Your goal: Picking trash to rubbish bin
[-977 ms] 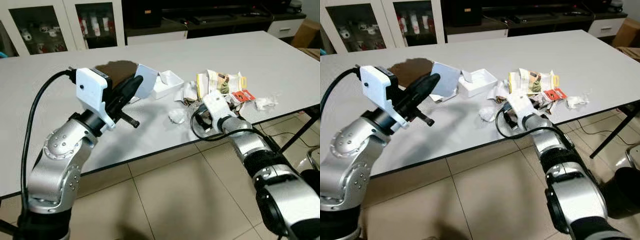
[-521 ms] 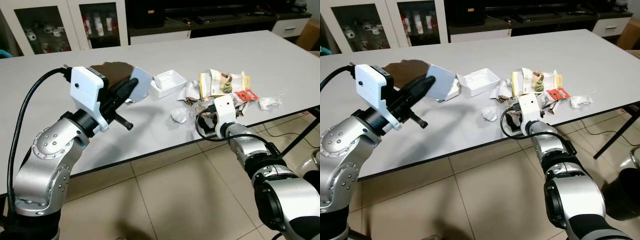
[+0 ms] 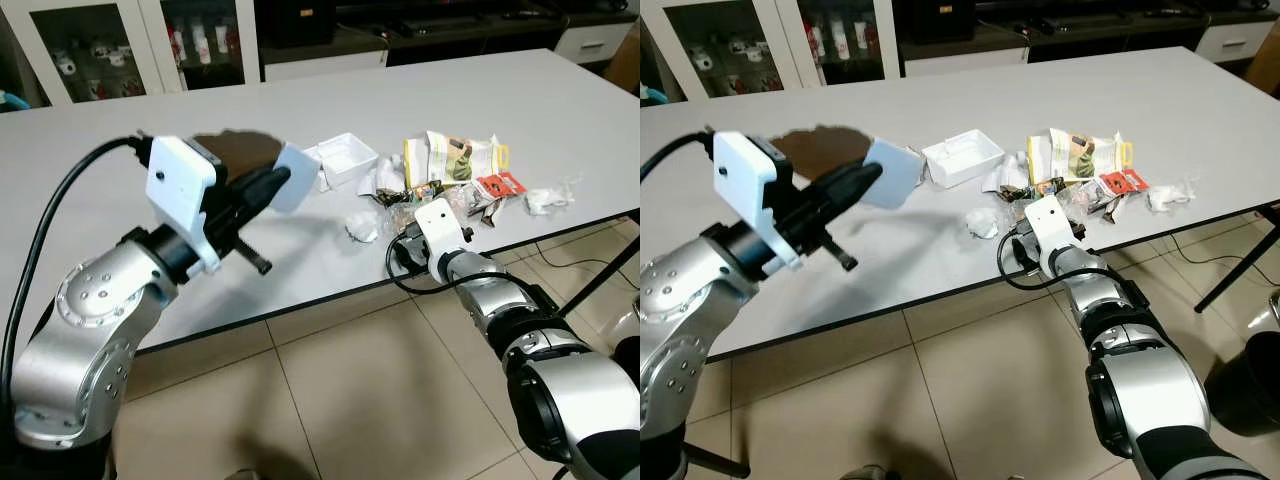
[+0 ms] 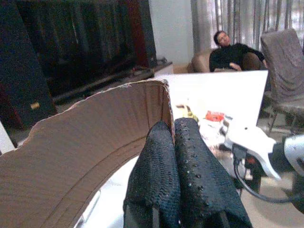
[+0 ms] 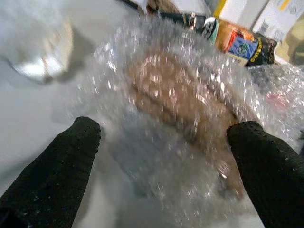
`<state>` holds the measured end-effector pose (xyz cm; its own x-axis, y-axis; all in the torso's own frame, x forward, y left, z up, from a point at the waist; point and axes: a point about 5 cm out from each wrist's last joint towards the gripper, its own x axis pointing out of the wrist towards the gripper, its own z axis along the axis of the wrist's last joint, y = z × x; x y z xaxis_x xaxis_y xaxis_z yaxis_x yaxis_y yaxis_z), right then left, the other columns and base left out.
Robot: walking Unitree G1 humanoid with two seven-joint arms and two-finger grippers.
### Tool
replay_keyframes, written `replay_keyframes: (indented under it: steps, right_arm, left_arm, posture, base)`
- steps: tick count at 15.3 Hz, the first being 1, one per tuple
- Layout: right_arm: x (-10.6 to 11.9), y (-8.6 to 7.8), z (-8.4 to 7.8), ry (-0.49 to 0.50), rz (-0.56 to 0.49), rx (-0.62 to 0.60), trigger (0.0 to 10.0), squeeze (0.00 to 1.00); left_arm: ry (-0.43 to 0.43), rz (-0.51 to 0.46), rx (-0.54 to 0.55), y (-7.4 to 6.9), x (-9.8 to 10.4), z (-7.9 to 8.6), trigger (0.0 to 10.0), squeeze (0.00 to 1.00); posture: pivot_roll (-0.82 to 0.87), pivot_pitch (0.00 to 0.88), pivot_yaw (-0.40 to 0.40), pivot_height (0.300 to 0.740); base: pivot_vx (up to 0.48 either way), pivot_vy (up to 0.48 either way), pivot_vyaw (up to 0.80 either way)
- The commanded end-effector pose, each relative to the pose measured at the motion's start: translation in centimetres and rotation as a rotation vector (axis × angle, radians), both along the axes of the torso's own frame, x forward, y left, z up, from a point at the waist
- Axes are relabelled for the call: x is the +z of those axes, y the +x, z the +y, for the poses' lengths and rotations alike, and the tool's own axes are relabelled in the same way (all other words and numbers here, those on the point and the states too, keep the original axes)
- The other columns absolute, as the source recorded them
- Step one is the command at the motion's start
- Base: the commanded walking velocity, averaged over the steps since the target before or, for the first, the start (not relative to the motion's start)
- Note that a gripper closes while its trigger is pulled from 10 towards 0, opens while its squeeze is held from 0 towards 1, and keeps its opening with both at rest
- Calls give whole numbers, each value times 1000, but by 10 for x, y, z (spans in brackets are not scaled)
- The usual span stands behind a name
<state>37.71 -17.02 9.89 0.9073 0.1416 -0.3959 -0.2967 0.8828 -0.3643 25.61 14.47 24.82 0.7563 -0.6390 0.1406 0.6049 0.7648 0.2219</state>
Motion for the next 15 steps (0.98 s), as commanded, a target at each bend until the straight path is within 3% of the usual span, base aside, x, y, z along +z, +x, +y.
replay_keyframes:
  steps: [1, 7, 15]
  right_arm:
    - [2, 1, -2, -32, 5, -3, 0, 0]
    - [-1, 0, -1, -19, 12, 2, 0, 0]
    - [3, 1, -8, 11, -2, -32, 0, 0]
  left_arm:
    - [6, -2, -24, -3, 2, -2, 0, 0]
    - [8, 24, -38, -8, -2, -4, 0, 0]
    - [-33, -22, -14, -4, 1, -4, 0, 0]
  posture:
    - [82, 89, -8, 740]
    - [69, 84, -12, 740]
    - [43, 49, -12, 740]
  base:
    - [0, 0, 0]
    - [0, 0, 0]
    - [0, 0, 0]
